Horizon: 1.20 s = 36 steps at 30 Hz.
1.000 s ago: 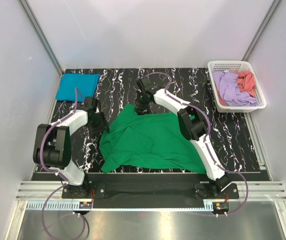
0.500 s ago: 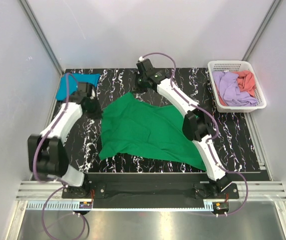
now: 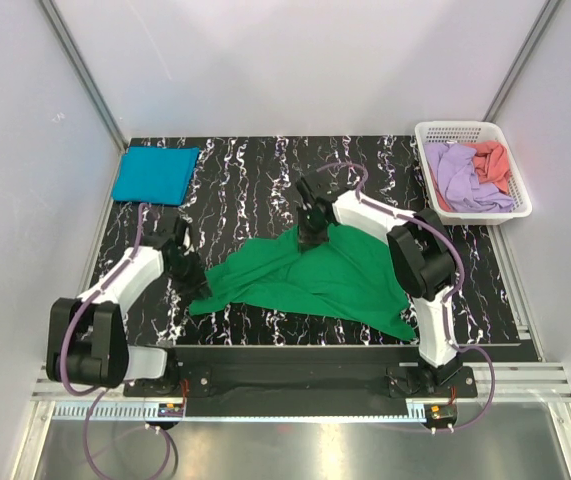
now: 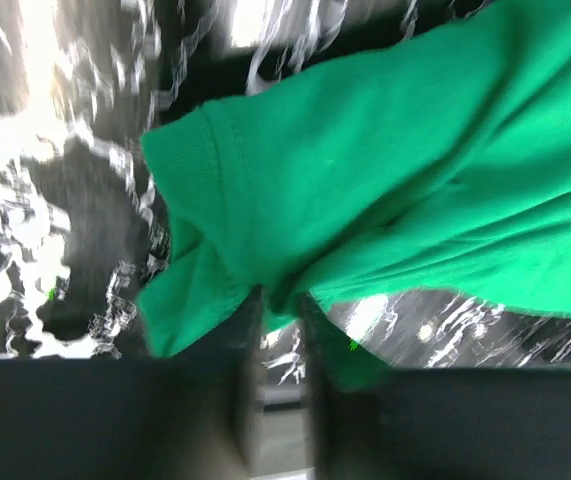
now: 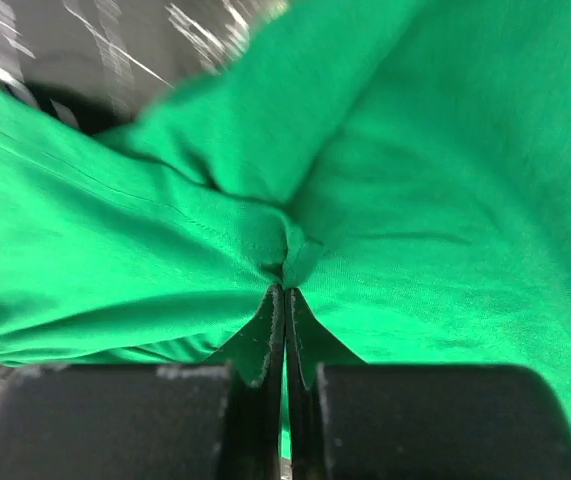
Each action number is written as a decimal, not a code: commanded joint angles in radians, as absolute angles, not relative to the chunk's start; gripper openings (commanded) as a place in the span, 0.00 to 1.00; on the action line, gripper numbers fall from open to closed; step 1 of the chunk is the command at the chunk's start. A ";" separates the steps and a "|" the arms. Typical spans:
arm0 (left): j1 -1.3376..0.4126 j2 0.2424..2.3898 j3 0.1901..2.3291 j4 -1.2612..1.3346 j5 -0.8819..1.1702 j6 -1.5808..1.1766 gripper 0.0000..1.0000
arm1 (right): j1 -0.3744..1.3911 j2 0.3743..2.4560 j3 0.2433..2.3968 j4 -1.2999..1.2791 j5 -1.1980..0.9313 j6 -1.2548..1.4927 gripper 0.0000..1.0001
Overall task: Fold and stack the t-shirts
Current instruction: Flatten the tshirt out
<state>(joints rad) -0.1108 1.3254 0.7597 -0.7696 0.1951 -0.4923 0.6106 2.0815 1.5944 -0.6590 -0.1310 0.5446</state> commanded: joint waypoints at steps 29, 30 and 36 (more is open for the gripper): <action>-0.255 1.991 1.341 -0.447 0.388 -0.225 0.57 | 0.256 1.763 1.468 -0.654 -0.117 0.328 0.45; -0.256 2.000 1.339 -0.443 0.382 -0.232 0.55 | 0.255 1.763 1.468 -0.650 -0.118 0.325 0.44; -0.261 2.002 1.322 -0.457 0.321 -0.244 0.49 | 0.247 1.772 1.453 -0.643 -0.115 0.310 0.44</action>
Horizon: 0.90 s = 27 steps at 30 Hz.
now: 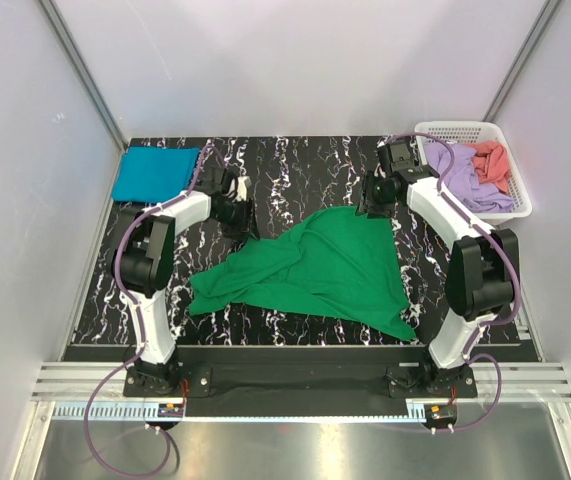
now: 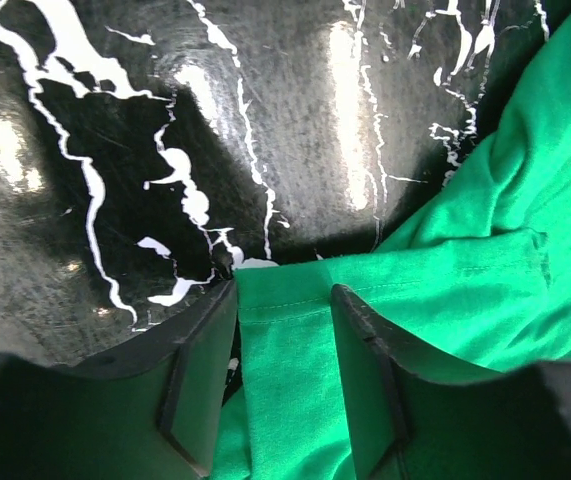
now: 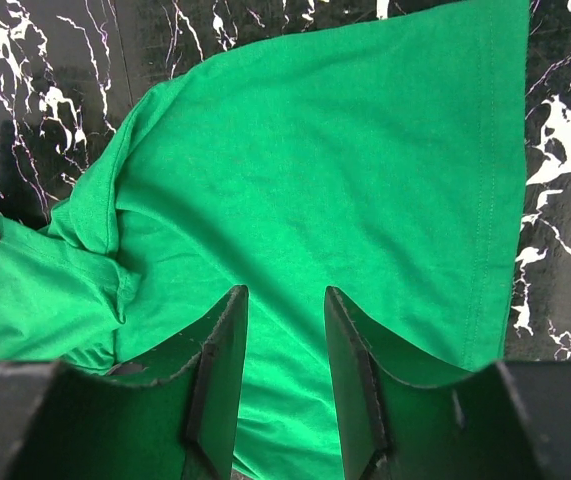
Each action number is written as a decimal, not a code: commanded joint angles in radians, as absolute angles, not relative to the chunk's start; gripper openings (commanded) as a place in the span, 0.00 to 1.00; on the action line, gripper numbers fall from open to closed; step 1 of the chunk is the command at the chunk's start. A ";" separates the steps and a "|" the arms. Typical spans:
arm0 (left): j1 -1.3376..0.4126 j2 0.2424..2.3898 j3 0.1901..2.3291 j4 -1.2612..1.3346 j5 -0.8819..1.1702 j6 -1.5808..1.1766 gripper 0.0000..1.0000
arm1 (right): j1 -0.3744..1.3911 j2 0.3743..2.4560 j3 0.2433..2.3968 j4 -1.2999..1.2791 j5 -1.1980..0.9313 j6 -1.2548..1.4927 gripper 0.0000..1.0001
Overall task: Fold and stack the t-shirts
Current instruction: Flatten the tshirt out
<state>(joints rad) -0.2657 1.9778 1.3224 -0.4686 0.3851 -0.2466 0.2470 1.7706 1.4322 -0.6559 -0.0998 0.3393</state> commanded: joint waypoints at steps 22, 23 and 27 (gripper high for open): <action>-0.285 1.750 1.450 -0.531 0.143 -0.314 0.00 | 0.121 2.192 1.836 -0.652 0.132 0.313 0.56; -0.285 1.740 1.450 -0.534 0.134 -0.316 0.00 | 0.120 2.213 1.862 -0.658 0.140 0.316 0.56; -0.285 1.697 1.440 -0.528 0.103 -0.313 0.00 | 0.120 2.324 1.994 -0.728 0.157 0.324 0.55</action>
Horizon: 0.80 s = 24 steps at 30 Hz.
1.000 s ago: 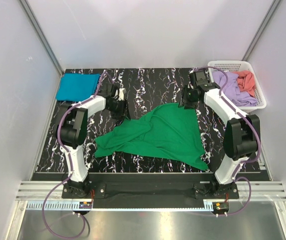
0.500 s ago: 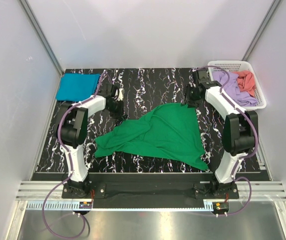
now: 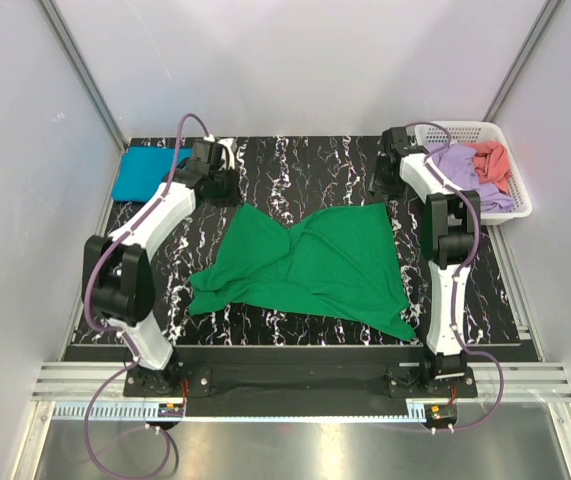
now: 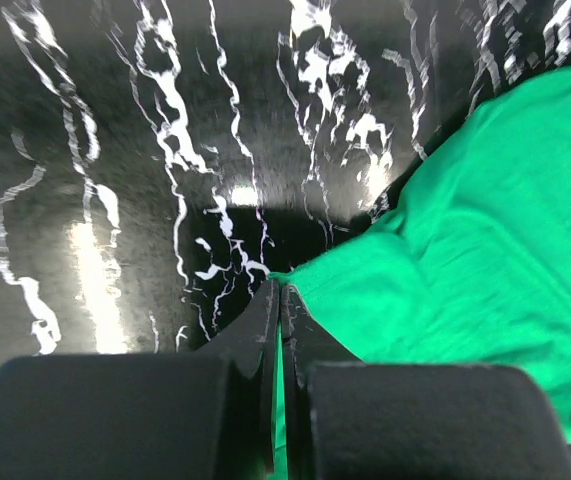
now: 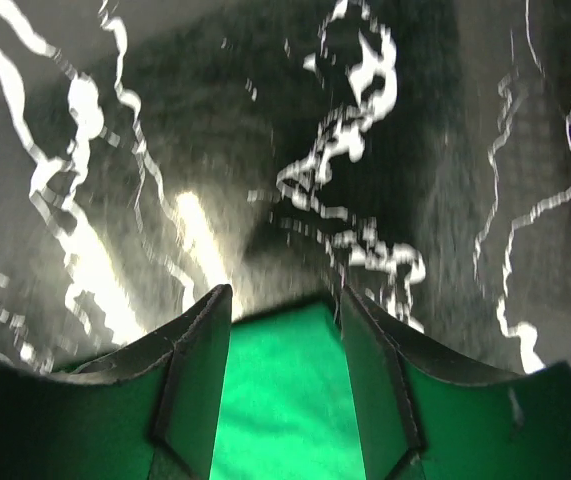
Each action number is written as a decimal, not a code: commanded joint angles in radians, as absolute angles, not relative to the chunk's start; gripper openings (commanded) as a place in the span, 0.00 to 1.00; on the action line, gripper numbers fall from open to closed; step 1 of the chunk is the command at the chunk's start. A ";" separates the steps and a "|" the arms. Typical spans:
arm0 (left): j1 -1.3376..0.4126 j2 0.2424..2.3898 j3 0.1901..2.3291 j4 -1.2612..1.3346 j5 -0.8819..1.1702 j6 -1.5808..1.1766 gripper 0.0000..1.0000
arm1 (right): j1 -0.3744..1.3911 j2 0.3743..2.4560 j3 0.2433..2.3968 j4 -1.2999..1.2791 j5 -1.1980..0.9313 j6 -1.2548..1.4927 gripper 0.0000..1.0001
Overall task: Fold and stack the t-shirts
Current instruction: Flatten the tshirt out
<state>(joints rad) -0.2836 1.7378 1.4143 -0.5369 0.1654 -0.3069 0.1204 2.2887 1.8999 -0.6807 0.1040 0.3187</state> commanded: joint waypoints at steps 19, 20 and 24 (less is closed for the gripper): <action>-0.285 1.689 1.480 -0.531 0.018 -0.301 0.00 | 0.120 2.327 1.910 -0.699 0.104 0.305 0.35; -0.285 1.687 1.483 -0.531 0.011 -0.307 0.00 | 0.120 2.326 1.910 -0.690 0.098 0.305 0.28; -0.284 1.675 1.528 -0.557 -0.067 -0.336 0.00 | 0.120 2.300 1.956 -0.727 0.090 0.290 0.00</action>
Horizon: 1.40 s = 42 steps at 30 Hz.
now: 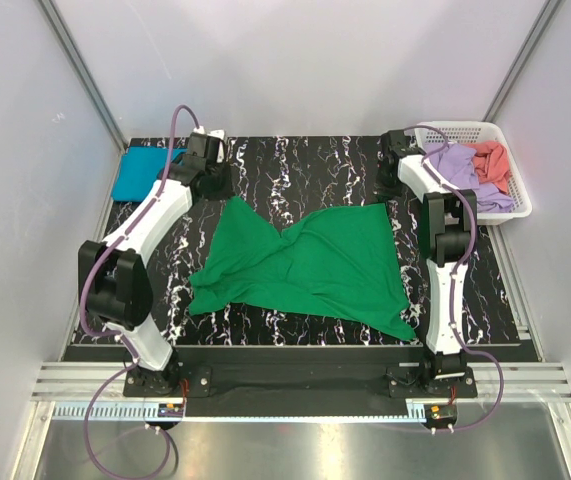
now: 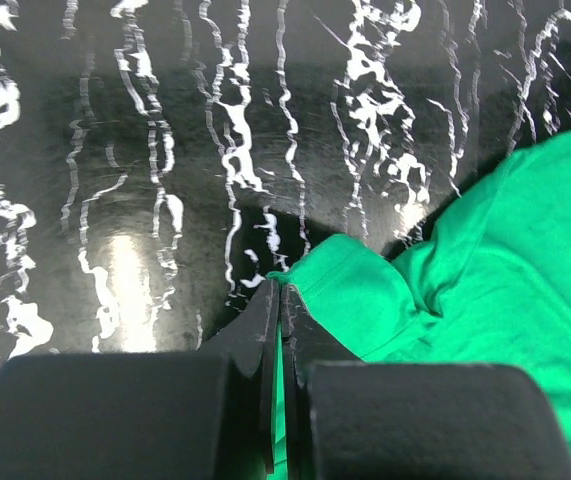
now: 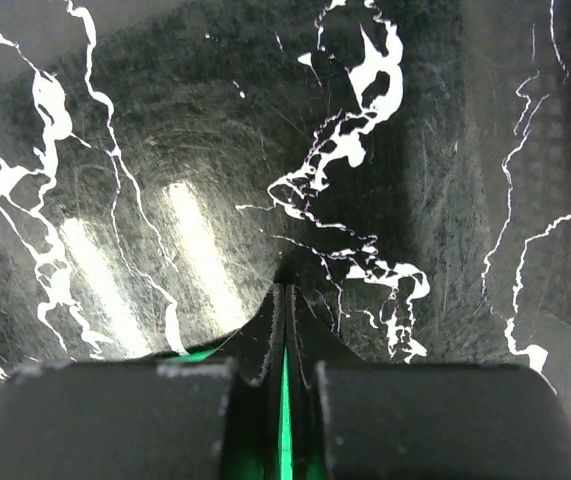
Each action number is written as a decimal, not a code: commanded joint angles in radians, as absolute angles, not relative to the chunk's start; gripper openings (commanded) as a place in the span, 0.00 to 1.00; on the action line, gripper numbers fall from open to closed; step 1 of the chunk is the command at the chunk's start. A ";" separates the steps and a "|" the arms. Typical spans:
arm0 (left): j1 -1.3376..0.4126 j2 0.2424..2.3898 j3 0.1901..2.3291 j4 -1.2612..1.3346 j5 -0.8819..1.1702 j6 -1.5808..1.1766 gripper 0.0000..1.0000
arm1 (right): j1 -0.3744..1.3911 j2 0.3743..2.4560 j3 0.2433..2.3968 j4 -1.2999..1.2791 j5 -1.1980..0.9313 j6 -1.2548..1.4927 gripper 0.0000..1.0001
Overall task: Fold and stack the t-shirts
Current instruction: Flatten the tshirt out
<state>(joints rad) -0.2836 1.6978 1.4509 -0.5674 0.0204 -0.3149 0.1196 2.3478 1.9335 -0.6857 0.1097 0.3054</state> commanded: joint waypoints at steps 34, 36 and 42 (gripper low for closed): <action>-0.265 1.606 1.471 -0.534 -0.101 -0.374 0.00 | 0.089 2.281 1.907 -0.752 0.032 0.235 0.48; -0.265 1.608 1.473 -0.535 -0.104 -0.373 0.00 | 0.083 2.287 1.894 -0.742 0.028 0.229 0.48; -0.265 1.603 1.465 -0.534 -0.115 -0.373 0.00 | 0.083 2.309 1.882 -0.719 -0.025 0.232 0.48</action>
<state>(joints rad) -0.2676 1.6039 1.4631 -0.5812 -0.1165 -0.3771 0.0898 2.2925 1.8820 -0.7559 0.0109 0.2420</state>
